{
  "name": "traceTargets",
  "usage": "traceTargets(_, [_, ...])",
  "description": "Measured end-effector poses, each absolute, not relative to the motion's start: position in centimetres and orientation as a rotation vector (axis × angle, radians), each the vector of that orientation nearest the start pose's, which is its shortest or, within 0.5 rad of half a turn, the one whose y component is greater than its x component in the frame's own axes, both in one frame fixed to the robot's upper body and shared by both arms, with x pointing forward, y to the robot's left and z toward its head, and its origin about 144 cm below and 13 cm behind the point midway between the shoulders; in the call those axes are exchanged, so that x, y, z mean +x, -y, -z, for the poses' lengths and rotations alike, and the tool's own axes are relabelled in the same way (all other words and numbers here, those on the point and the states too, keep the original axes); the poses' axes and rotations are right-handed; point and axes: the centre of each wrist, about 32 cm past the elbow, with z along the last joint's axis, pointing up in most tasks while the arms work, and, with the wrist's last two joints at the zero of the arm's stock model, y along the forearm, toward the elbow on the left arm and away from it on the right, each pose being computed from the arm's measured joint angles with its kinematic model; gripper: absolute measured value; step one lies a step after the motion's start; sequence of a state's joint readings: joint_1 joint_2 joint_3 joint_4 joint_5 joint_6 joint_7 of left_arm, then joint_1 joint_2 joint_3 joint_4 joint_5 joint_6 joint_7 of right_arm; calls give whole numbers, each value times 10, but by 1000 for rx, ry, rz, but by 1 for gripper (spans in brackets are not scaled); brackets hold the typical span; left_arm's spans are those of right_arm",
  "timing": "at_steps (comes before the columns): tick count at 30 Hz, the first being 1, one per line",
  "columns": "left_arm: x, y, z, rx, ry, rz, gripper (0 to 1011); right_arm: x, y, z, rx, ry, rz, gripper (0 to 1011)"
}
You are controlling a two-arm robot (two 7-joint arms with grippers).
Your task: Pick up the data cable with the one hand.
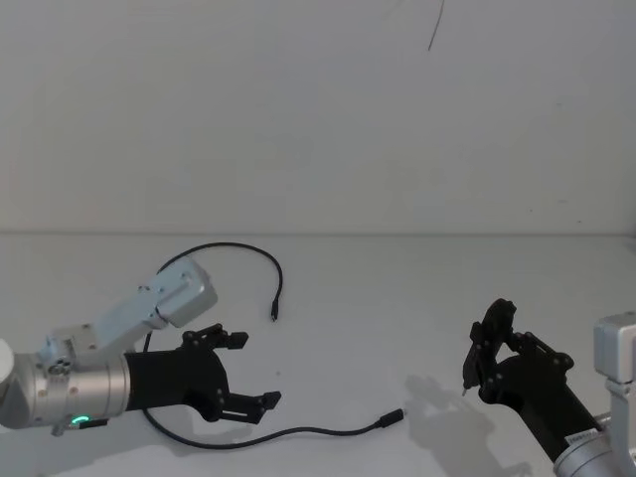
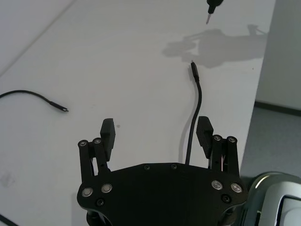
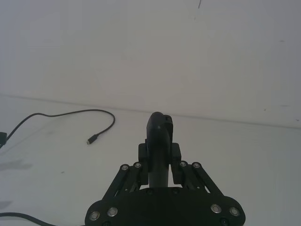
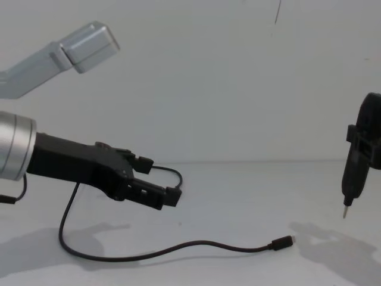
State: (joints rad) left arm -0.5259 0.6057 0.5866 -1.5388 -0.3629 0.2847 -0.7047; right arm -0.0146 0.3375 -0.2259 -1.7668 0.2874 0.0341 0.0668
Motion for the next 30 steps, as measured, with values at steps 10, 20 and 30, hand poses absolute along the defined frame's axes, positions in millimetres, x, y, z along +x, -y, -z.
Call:
traceTargets(10, [558, -243, -1264, 466, 103, -438, 1004, 443, 237, -1189, 26, 75, 1229, 263])
traceTargets(20, [564, -231, -1260, 497, 77, -406, 1004, 443, 237, -1189, 26, 75, 1229, 263])
traceTargets(30, [569, -219, -1254, 526, 41, -394, 1004, 443, 237, -1189, 26, 75, 1229, 263])
